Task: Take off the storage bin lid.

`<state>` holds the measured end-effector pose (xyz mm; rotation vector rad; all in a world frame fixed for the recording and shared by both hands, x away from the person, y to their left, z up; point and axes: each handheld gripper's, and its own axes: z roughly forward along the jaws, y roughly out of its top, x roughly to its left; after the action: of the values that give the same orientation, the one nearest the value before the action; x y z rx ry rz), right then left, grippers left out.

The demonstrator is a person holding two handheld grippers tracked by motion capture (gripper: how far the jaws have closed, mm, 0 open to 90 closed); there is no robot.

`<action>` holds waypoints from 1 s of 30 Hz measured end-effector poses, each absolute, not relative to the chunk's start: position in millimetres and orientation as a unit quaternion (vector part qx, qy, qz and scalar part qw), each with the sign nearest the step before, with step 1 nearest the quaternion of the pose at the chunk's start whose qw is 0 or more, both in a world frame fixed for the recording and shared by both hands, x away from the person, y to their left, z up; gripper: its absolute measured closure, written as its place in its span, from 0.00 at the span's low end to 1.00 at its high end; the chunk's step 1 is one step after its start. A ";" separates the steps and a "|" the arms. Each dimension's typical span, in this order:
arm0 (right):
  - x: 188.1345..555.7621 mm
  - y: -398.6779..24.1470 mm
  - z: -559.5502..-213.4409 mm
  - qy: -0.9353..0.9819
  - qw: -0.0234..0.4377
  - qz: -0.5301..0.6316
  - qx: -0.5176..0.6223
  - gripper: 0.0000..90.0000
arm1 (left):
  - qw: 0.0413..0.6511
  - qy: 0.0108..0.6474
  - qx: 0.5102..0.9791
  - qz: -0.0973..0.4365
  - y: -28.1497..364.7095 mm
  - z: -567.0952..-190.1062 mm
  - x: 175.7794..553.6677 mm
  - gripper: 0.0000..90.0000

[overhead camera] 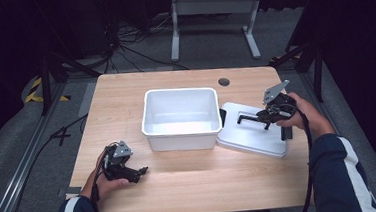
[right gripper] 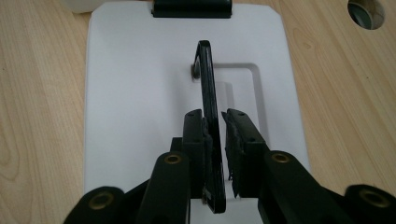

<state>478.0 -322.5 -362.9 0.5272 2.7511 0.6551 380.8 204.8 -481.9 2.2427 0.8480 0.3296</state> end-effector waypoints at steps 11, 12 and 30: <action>470.5 -323.2 -358.7 0.940 0.145 0.244 0.189 0.80 | 0.353 0.328 0.867 0.127 204.8 -481.9 380.7 0.02; 469.1 -322.7 -358.2 0.939 0.146 0.246 0.190 0.79 | 0.353 0.328 0.867 0.127 204.8 -481.9 380.7 0.02; 452.5 -328.9 -350.9 0.920 0.183 0.262 0.228 0.52 | 0.353 0.328 0.867 0.127 204.9 -481.8 380.8 0.02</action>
<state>452.5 -328.9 -350.9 0.6439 2.5946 0.7401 380.8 204.9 -481.8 2.2432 0.8479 0.3296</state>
